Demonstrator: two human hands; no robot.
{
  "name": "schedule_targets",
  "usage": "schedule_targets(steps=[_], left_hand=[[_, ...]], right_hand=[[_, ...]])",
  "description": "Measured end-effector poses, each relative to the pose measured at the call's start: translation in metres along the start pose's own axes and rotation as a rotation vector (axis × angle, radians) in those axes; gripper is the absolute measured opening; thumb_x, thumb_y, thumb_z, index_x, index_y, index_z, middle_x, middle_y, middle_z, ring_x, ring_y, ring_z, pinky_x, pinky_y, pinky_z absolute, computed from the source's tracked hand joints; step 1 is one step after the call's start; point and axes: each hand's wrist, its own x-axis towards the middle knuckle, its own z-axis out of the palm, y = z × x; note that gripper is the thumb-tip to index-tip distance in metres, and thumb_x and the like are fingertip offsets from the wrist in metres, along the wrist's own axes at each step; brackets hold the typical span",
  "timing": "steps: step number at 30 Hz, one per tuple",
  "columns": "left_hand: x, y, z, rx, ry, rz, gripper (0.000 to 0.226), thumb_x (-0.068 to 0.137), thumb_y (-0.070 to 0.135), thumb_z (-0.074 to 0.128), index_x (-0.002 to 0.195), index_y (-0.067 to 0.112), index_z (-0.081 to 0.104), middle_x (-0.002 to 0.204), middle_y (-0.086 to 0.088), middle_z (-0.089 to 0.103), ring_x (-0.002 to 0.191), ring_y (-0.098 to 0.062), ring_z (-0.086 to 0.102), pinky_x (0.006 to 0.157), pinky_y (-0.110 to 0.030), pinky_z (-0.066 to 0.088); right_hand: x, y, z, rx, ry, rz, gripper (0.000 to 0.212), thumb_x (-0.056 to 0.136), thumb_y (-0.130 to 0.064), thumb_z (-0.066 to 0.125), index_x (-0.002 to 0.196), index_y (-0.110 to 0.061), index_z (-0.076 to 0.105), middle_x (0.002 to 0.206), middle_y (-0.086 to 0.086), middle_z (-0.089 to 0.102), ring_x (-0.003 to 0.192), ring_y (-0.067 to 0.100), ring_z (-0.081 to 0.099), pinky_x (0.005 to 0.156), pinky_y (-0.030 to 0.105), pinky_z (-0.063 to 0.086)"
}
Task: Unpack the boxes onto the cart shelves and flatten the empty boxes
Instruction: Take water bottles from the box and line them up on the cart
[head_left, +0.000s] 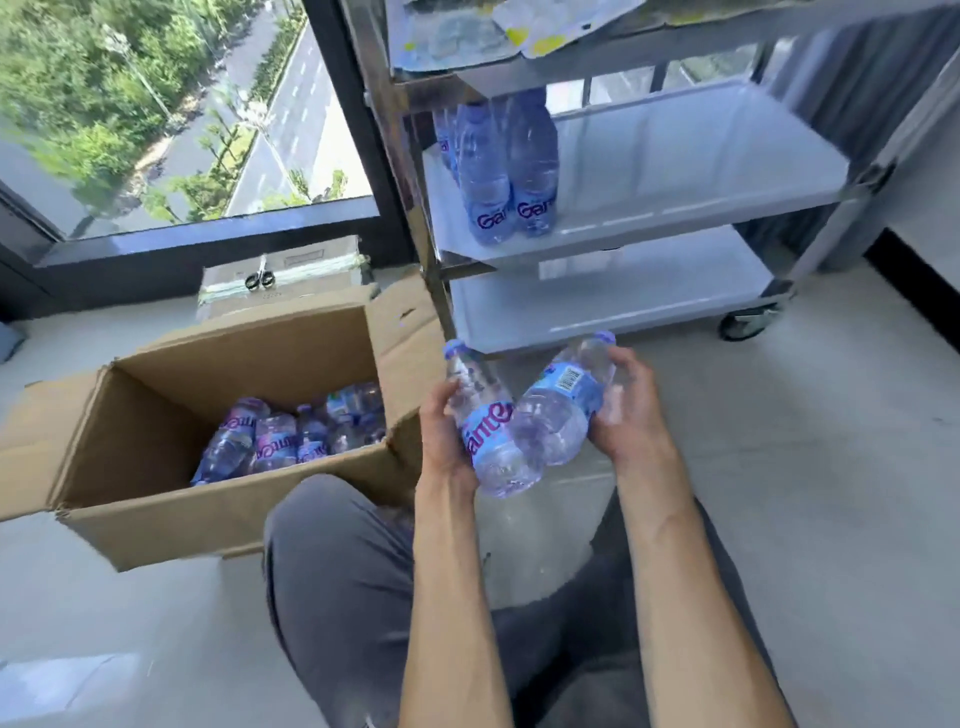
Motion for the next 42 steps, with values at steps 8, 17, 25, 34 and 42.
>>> schedule_targets(steps=[8, 17, 25, 34, 42], left_hand=[[-0.014, -0.060, 0.053, 0.190, 0.036, 0.006, 0.037, 0.090, 0.043, 0.054, 0.100, 0.007, 0.059, 0.084, -0.013, 0.060, 0.069, -0.024, 0.059, 0.066, -0.032, 0.051], [-0.014, -0.106, 0.103, 0.314, -0.046, -0.072, 0.046, 0.077, 0.039, 0.068, 0.109, 0.006, 0.064, 0.106, -0.021, 0.061, 0.087, -0.033, 0.061, 0.084, -0.043, 0.050], [0.000, -0.130, 0.121, 0.322, -0.043, -0.135, 0.063, 0.073, 0.039, 0.076, 0.121, 0.004, 0.058, 0.113, -0.026, 0.059, 0.089, -0.036, 0.062, 0.085, -0.047, 0.052], [0.041, -0.109, 0.125, 0.435, -0.021, -0.021, 0.047, 0.076, 0.032, 0.073, 0.110, 0.000, 0.065, 0.106, -0.028, 0.067, 0.089, -0.040, 0.065, 0.088, -0.055, 0.054], [0.093, -0.065, 0.150, 0.762, 0.195, 0.510, 0.037, 0.070, 0.030, 0.084, 0.099, 0.012, 0.069, 0.094, -0.011, 0.074, 0.083, -0.030, 0.072, 0.071, -0.040, 0.060]], right_hand=[[-0.037, -0.054, -0.042, -0.124, 0.046, 0.177, 0.069, 0.092, -0.069, 0.040, 0.096, -0.005, 0.066, 0.087, 0.019, 0.062, 0.077, 0.032, 0.063, 0.074, 0.039, 0.055], [-0.070, -0.112, -0.057, -0.172, -0.180, 0.188, 0.024, 0.087, -0.029, 0.067, 0.097, -0.007, 0.067, 0.089, 0.015, 0.070, 0.079, 0.028, 0.070, 0.073, 0.039, 0.057], [-0.072, -0.143, -0.078, -0.380, -0.104, 0.129, 0.049, 0.091, -0.050, 0.060, 0.110, -0.005, 0.065, 0.094, 0.015, 0.070, 0.080, 0.026, 0.069, 0.069, 0.036, 0.058], [-0.034, -0.150, -0.081, -0.527, 0.085, -0.032, 0.034, 0.085, -0.009, 0.071, 0.111, 0.011, 0.061, 0.101, 0.029, 0.062, 0.079, 0.032, 0.064, 0.074, 0.042, 0.057], [0.019, -0.159, -0.052, -0.742, 0.115, -0.463, 0.031, 0.076, -0.016, 0.082, 0.103, -0.019, 0.069, 0.096, 0.008, 0.075, 0.086, 0.029, 0.073, 0.073, 0.043, 0.060]])
